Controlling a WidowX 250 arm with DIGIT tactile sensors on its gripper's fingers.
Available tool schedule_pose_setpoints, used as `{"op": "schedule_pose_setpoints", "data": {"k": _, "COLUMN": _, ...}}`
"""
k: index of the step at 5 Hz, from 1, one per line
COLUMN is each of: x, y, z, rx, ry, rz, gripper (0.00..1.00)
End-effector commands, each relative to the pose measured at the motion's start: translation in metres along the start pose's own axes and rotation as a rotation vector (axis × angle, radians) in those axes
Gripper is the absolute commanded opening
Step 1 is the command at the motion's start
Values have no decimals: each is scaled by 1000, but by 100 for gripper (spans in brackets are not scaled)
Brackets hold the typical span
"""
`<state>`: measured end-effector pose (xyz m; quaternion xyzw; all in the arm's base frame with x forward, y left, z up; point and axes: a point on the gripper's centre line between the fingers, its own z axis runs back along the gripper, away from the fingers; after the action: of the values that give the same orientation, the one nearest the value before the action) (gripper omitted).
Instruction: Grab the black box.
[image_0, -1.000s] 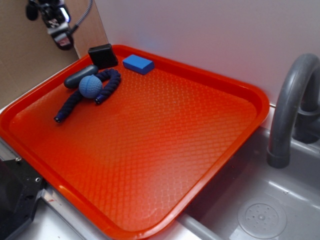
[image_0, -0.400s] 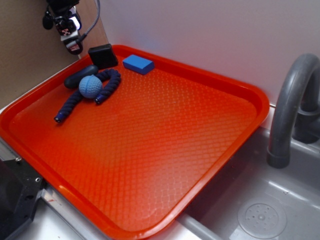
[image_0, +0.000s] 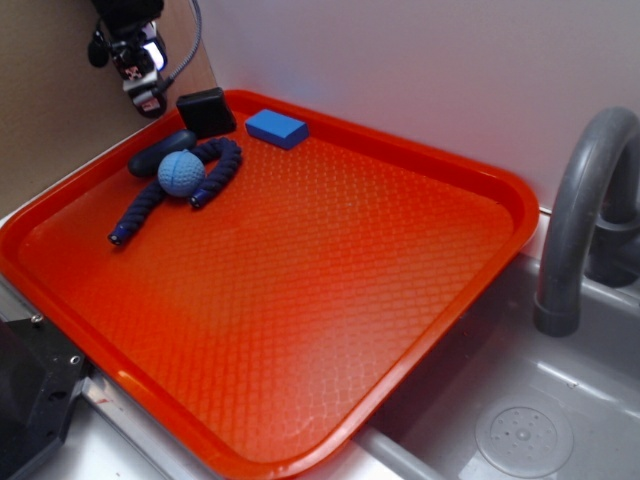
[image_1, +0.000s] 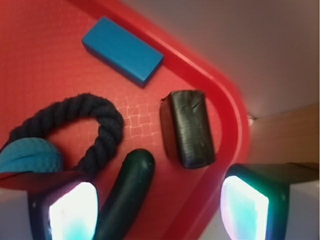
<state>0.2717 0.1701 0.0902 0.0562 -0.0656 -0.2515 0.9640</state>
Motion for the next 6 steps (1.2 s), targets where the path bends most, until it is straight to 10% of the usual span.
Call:
{"op": "schedule_pose_setpoints", "data": {"k": 1, "x": 37, "y": 24, "z": -10, "rx": 56, "ry": 3, "rz": -36, "gripper": 100}}
{"op": "schedule_pose_setpoints", "data": {"k": 5, "x": 44, "y": 10, "z": -49, "rx": 0, "ry": 41, "rz": -59, "gripper": 100}}
{"op": "schedule_pose_setpoints", "data": {"k": 6, "x": 40, "y": 2, "z": -68, "rx": -22, "ry": 85, "rz": -15, "gripper": 28}}
